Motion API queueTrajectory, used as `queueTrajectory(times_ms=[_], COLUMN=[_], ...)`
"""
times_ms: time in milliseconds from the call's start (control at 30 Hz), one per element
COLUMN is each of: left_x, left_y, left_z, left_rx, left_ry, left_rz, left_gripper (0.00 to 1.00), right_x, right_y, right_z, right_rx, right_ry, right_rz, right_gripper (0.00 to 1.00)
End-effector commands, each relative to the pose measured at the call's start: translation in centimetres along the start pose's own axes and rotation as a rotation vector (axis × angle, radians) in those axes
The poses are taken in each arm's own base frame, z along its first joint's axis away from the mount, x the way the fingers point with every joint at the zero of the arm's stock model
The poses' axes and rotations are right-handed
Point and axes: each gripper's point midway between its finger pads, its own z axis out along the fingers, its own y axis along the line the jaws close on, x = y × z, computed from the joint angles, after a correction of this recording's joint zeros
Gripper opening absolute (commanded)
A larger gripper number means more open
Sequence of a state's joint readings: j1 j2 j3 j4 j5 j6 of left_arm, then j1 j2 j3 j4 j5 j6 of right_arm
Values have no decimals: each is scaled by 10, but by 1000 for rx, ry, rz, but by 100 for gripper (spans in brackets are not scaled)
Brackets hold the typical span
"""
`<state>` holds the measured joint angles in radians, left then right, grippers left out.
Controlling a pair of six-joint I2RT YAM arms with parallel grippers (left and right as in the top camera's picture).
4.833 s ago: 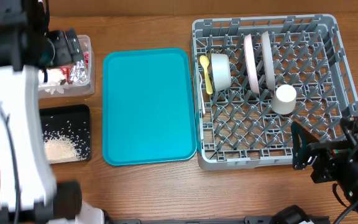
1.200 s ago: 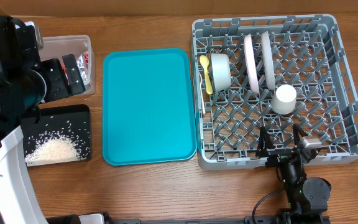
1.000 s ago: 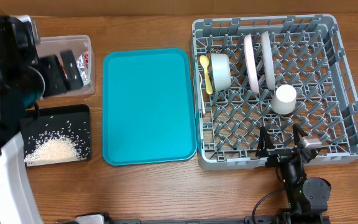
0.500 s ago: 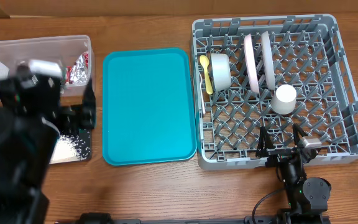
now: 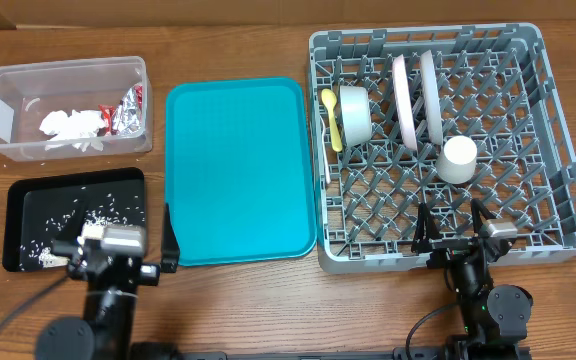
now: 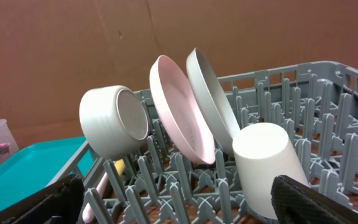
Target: Sort waste into correct bins and load items into the dishwasher rack
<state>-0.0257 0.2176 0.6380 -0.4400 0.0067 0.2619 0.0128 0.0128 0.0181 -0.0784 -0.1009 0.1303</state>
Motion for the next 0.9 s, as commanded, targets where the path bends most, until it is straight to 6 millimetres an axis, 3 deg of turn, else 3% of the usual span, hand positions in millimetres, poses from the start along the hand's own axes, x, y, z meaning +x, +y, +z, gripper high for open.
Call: queueTrajectory(times_ms=[0, 233, 533, 767, 867], left_x=[29, 70, 107, 128, 146], left_y=[-5, -18, -22, -25, -30], left_z=[-2, 19, 39, 41, 42], left_rx=[-22, -23, -53, -50, -35], left_ry=[-35, -81, -139, -72, 2], left_rz=[-39, -116, -146, -150, -151], left_gripper=[100, 100, 100, 100, 100], right_x=[2, 2, 2, 2, 2], right_y=[-2, -2, -2, -2, -2], right_z=[0, 0, 0, 0, 0], right_rx=[4, 4, 4, 4, 4], right_ry=[-3, -3, -3, -3, -3], right_rz=[-1, -1, -1, -1, -1], right_gripper=[100, 100, 100, 100, 100])
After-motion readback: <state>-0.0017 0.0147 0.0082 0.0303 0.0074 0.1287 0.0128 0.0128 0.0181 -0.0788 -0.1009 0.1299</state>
